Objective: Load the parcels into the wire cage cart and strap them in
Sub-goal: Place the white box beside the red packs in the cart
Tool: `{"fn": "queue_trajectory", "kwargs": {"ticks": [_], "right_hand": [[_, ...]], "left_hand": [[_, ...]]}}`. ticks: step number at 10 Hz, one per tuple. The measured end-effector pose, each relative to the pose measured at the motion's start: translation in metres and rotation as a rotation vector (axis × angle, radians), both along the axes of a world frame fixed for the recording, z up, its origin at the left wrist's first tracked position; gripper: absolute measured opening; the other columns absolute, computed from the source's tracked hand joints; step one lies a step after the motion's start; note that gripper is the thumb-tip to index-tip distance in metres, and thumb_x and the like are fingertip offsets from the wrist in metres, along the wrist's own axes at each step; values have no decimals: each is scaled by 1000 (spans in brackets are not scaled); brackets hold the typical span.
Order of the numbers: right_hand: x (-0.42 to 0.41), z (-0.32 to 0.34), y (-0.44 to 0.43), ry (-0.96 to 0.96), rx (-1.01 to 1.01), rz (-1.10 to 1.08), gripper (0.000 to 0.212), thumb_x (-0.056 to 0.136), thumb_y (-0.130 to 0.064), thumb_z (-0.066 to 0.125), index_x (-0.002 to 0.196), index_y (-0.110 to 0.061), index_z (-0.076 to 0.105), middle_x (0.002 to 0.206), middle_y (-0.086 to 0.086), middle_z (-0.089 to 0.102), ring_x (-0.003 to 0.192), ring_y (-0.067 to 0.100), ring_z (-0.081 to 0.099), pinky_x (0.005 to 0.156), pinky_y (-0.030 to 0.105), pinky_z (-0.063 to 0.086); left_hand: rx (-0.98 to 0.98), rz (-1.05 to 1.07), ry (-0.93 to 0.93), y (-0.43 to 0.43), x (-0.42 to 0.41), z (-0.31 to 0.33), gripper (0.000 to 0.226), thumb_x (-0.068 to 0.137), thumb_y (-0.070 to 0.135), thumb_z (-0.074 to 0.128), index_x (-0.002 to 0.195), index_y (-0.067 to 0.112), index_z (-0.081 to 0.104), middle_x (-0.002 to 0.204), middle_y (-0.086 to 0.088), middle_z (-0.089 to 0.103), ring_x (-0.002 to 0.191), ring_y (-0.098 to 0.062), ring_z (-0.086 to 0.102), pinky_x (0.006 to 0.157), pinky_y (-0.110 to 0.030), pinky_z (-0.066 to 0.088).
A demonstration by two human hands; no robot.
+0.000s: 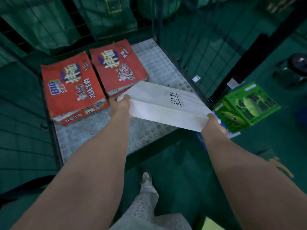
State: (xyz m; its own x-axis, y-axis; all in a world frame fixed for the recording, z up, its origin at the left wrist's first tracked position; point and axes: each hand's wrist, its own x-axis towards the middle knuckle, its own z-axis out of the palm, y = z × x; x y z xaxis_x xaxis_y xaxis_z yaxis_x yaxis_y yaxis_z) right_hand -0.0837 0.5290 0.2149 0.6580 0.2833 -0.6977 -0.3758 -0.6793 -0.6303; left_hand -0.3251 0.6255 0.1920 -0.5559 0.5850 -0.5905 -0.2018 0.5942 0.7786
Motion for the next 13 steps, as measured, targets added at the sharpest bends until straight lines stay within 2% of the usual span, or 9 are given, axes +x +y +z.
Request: {"fn": "queue_trajectory", "kwargs": {"ticks": [1,2,4,5,8,9,11,12,13], "right_hand": [[-3,-32,47,256,147,-220,49,87,-50,53,126,-22,50,142,10,45,119,28,50,100,41,43],[-16,-26,89,442,173,-179,56,68,-37,78,111,-18,48,122,12,51,103,32,53,75,48,56],[-3,-33,184,420,236,-61,50,79,-25,72,118,-12,45,115,13,41,91,36,52,80,47,56],[12,-55,220,418,186,-4,56,82,-30,69,128,-12,42,121,12,39,75,33,50,85,44,55],[44,-152,289,620,257,15,55,80,-30,74,123,-11,46,118,14,55,105,38,57,89,55,50],[24,-173,313,695,250,118,56,79,-23,75,125,-10,45,120,17,49,116,42,51,85,59,46],[-9,-245,360,692,409,60,76,62,-12,83,127,-7,46,125,16,51,110,37,53,57,51,55],[-12,-272,383,665,490,94,62,72,-14,77,125,-3,47,119,17,55,105,34,58,56,47,57],[-12,-288,404,708,563,111,48,77,-16,74,113,-1,46,101,15,54,89,30,58,58,47,55]], "left_hand": [[104,15,-45,25,2,-2,54,74,28,70,122,19,47,110,-9,58,98,-29,60,86,-52,53],[208,28,-96,56,4,-2,31,83,16,66,105,18,44,88,3,54,88,-23,57,80,-48,53],[201,143,-138,106,19,-14,33,84,20,66,107,21,43,106,-1,49,90,-22,53,81,-49,56],[269,186,-146,130,37,-29,32,84,13,66,101,18,40,90,6,51,88,-21,52,87,-53,53],[332,253,-95,184,100,-110,31,80,10,67,87,27,42,85,12,50,86,-20,54,91,-51,48],[328,267,-133,203,115,-137,34,80,9,67,99,21,41,92,8,49,90,-21,54,90,-48,50],[419,262,-66,242,115,-200,35,82,14,69,103,19,42,107,-3,50,84,-17,55,79,-37,51],[473,288,-120,255,113,-235,39,83,22,70,108,23,39,111,-2,48,87,-12,56,82,-40,56],[606,335,-356,267,110,-269,21,95,23,51,111,16,40,95,-3,53,81,-17,58,68,-33,57]]}}
